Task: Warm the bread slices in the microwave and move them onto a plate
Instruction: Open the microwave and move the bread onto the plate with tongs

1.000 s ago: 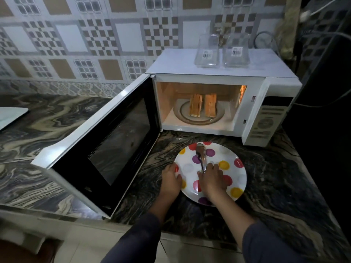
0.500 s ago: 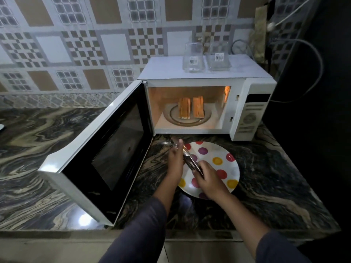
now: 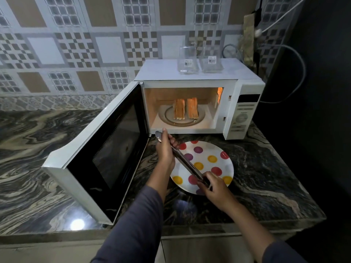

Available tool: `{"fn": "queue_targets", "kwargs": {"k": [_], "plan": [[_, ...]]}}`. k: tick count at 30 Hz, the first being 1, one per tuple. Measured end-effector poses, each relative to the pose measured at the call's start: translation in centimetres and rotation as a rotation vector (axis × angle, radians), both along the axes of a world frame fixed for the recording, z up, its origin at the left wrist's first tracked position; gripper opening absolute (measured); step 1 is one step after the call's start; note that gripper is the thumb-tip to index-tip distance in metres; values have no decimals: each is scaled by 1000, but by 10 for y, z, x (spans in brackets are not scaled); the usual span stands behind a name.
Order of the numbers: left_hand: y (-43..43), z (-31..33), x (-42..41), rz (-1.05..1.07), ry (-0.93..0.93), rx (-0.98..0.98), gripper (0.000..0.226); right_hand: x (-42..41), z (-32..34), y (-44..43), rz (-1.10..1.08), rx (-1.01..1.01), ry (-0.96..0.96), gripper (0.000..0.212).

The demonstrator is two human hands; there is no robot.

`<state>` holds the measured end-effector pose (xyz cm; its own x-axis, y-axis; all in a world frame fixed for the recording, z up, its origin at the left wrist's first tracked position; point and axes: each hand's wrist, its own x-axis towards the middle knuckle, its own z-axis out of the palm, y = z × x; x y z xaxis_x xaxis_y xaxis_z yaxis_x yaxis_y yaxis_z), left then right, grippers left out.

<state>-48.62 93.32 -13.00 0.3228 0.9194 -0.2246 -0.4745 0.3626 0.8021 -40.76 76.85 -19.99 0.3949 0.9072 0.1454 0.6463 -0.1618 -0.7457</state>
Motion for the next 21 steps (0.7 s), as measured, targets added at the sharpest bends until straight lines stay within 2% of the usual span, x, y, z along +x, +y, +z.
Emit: {"fn": "queue_targets", "kwargs": {"k": [4, 9, 13, 15, 18, 21], "plan": [[1, -2, -3, -28, -24, -3, 39, 1, 3, 1, 3, -1, 73, 21], [2, -1, -2, -149, -55, 38, 39, 6, 13, 10, 97, -176, 204, 14], [2, 6, 3, -312, -75, 75, 39, 0, 34, 25, 147, -243, 415, 18], [3, 7, 5, -359, -59, 96, 39, -5, 42, 31, 168, -226, 529, 12], [9, 6, 3, -373, 32, 150, 39, -8, 42, 36, 166, -172, 707, 22], [16, 1, -1, -330, 204, 249, 49, 0, 39, 40, 136, -183, 710, 25]]}}
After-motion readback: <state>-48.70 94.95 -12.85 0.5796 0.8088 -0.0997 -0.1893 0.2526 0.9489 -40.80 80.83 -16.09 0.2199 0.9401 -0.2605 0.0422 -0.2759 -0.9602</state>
